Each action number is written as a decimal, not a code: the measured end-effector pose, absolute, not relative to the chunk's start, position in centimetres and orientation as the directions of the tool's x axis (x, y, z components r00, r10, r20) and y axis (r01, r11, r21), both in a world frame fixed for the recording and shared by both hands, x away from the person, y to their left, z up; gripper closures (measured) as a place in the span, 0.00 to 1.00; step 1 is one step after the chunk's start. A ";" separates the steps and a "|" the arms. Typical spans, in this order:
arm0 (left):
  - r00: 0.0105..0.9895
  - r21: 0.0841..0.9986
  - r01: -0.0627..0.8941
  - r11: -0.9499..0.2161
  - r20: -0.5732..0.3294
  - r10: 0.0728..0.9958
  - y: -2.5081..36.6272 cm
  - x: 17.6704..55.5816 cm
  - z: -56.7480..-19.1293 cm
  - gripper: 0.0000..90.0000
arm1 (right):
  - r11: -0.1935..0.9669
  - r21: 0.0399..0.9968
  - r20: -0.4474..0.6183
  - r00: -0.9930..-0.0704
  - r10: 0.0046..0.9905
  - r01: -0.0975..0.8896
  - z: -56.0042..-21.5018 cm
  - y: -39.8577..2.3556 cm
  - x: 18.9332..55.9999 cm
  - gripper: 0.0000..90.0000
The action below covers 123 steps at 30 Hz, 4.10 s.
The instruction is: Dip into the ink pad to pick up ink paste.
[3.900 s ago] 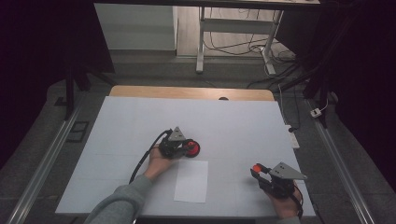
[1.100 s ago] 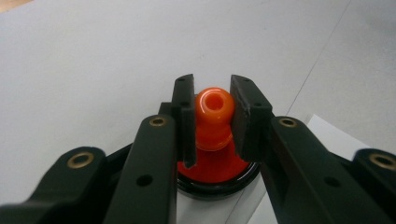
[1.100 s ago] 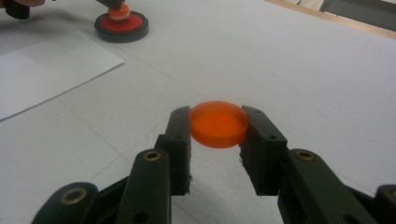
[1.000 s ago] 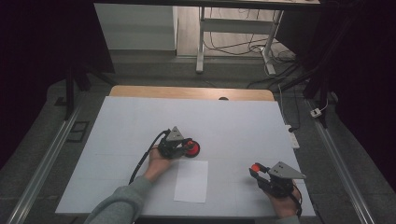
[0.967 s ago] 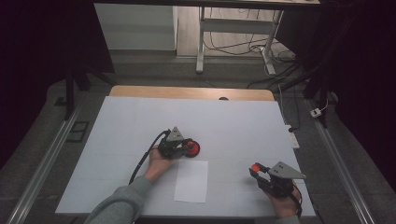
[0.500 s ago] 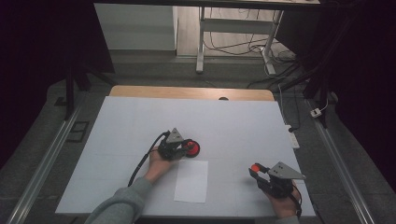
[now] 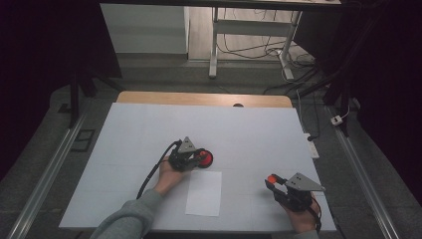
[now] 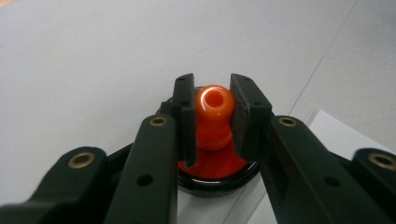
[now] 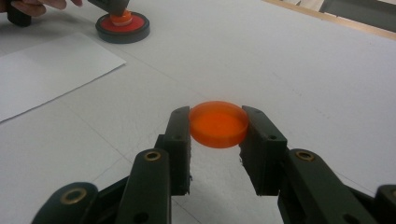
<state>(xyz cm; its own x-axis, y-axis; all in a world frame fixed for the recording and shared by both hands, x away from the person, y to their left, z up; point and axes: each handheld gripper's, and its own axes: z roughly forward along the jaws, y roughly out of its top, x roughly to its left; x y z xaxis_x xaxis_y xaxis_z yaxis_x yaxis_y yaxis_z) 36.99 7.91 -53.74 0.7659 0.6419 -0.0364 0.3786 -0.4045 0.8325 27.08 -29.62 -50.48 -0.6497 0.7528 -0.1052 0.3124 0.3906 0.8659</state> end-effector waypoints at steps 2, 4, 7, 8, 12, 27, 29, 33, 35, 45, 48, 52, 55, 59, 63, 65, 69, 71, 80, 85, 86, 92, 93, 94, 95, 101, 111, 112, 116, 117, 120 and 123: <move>0.766 0.832 0.377 -0.407 -0.032 0.643 7.9 36.9 -53.7 0.81 | 0.395 0.864 -0.110 -0.649 0.753 0.312 -50.4 -29.6 27.0 0.71; 0.764 0.832 0.376 -0.408 -0.030 0.645 7.8 36.9 -53.7 0.81 | 0.394 0.865 -0.109 -0.649 0.753 0.312 -50.4 -29.6 27.0 0.71; 0.765 0.833 0.374 -0.407 -0.029 0.644 7.9 36.9 -53.7 0.81 | 0.390 0.867 -0.106 -0.650 0.752 0.311 -50.5 -29.6 27.1 0.71; 0.765 0.833 0.373 -0.408 -0.027 0.644 7.8 36.9 -53.7 0.81 | 0.395 0.864 -0.109 -0.650 0.752 0.312 -50.4 -29.6 27.1 0.71; 0.767 0.834 0.367 -0.413 -0.020 0.642 7.8 36.9 -53.7 0.81 | 0.396 0.864 -0.110 -0.650 0.752 0.311 -50.4 -29.6 27.0 0.71; 0.793 0.899 0.323 -0.297 -0.086 0.603 8.2 36.0 -51.2 0.81 | 0.394 0.865 -0.107 -0.653 0.750 0.310 -50.6 -29.6 27.3 0.71; 0.789 0.898 0.340 -0.278 -0.111 0.605 8.6 36.0 -51.0 0.81 | 0.395 0.865 -0.109 -0.651 0.751 0.311 -50.5 -29.6 27.2 0.71; 0.783 0.902 0.355 -0.247 -0.142 0.606 9.1 35.9 -50.5 0.81 | 0.398 0.865 -0.113 -0.656 0.746 0.304 -50.4 -29.4 27.2 0.71; 0.784 0.904 0.355 -0.237 -0.150 0.603 9.2 35.8 -50.2 0.81 | 0.397 0.865 -0.110 -0.657 0.746 0.306 -50.5 -29.4 27.3 0.71; 0.794 0.897 0.410 -0.167 -0.261 0.549 10.5 35.7 -48.6 0.81 | 0.397 0.865 -0.108 -0.660 0.743 0.306 -50.5 -29.3 27.4 0.71; 0.798 0.895 0.411 -0.173 -0.262 0.543 10.6 35.7 -48.4 0.81 | 0.397 0.865 -0.108 -0.660 0.743 0.306 -50.5 -29.3 27.4 0.71; 0.804 0.894 0.405 -0.192 -0.249 0.539 10.7 35.5 -48.2 0.80 | 0.398 0.865 -0.108 -0.660 0.743 0.307 -50.5 -29.3 27.4 0.71; 0.808 0.891 0.408 -0.201 -0.250 0.534 10.8 35.5 -48.2 0.80 | 0.398 0.864 -0.107 -0.661 0.743 0.307 -50.5 -29.3 27.4 0.71; 0.812 0.883 0.418 -0.213 -0.259 0.523 10.5 35.5 -48.4 0.80 | 0.398 0.865 -0.106 -0.662 0.742 0.306 -50.6 -29.3 27.5 0.71; 0.816 0.880 0.418 -0.224 -0.255 0.519 10.3 35.4 -48.4 0.80 | 0.405 0.861 -0.110 -0.665 0.739 0.307 -50.6 -29.2 27.5 0.71; 0.816 0.880 0.419 -0.225 -0.256 0.519 10.3 35.4 -48.4 0.80 | 0.406 0.861 -0.111 -0.665 0.738 0.307 -50.6 -29.2 27.5 0.71; 0.816 0.878 0.424 -0.220 -0.265 0.513 10.3 35.4 -48.3 0.80 | 0.410 0.859 -0.113 -0.666 0.737 0.307 -50.6 -29.2 27.5 0.71; 0.817 0.876 0.426 -0.226 -0.265 0.512 10.2 35.4 -48.4 0.80 | 0.408 0.859 -0.110 -0.668 0.736 0.309 -50.6 -29.2 27.5 0.71; 0.822 0.873 0.424 -0.242 -0.258 0.507 9.8 35.2 -48.4 0.80 | 0.412 0.857 -0.111 -0.672 0.732 0.308 -50.7 -29.1 27.7 0.71; 0.824 0.867 0.427 -0.257 -0.256 0.506 9.6 35.2 -48.5 0.80 | 0.422 0.852 -0.115 -0.676 0.728 0.310 -50.8 -29.0 27.7 0.71; 0.824 0.867 0.427 -0.258 -0.255 0.506 9.6 35.2 -48.6 0.80 | 0.423 0.852 -0.115 -0.677 0.727 0.310 -50.8 -29.0 27.7 0.71; 0.824 0.863 0.431 -0.264 -0.256 0.506 9.5 35.1 -48.7 0.80 | 0.421 0.852 -0.115 -0.675 0.728 0.310 -50.8 -29.1 27.8 0.71; 0.824 0.863 0.431 -0.264 -0.257 0.505 9.4 35.1 -48.7 0.80 | 0.421 0.853 -0.115 -0.675 0.729 0.309 -50.8 -29.1 27.8 0.71; 0.826 0.863 0.429 -0.266 -0.256 0.502 9.4 35.0 -48.7 0.80 | 0.421 0.853 -0.115 -0.676 0.728 0.309 -50.8 -29.1 27.8 0.71; 0.828 0.863 0.429 -0.265 -0.259 0.498 9.3 35.0 -48.6 0.80 | 0.420 0.853 -0.115 -0.676 0.728 0.308 -50.8 -29.0 27.8 0.71; 0.841 0.864 0.419 -0.278 -0.255 0.477 8.5 34.5 -48.6 0.80 | 0.420 0.855 -0.115 -0.678 0.726 0.304 -50.7 -29.0 27.8 0.71; 0.852 0.862 0.415 -0.291 -0.256 0.456 7.7 34.1 -48.7 0.80 | 0.417 0.857 -0.115 -0.677 0.727 0.301 -50.7 -28.9 27.8 0.71; 0.853 0.862 0.415 -0.293 -0.256 0.455 7.6 34.0 -48.7 0.80 | 0.416 0.857 -0.113 -0.676 0.728 0.304 -50.7 -28.9 27.8 0.71; 0.857 0.861 0.409 -0.302 -0.250 0.450 7.5 33.9 -48.8 0.80 | 0.417 0.857 -0.115 -0.677 0.727 0.302 -50.7 -28.9 27.8 0.71; 0.858 0.861 0.409 -0.303 -0.249 0.449 7.4 33.9 -48.8 0.80 | 0.421 0.855 -0.118 -0.677 0.727 0.304 -50.7 -28.9 27.8 0.71; 0.861 0.860 0.406 -0.308 -0.247 0.446 7.3 33.8 -48.8 0.80 | 0.419 0.856 -0.116 -0.678 0.726 0.303 -50.7 -28.8 27.8 0.71; 0.861 0.859 0.409 -0.308 -0.250 0.444 7.2 33.8 -48.9 0.80 | 0.416 0.858 -0.114 -0.678 0.727 0.301 -50.7 -28.9 27.8 0.71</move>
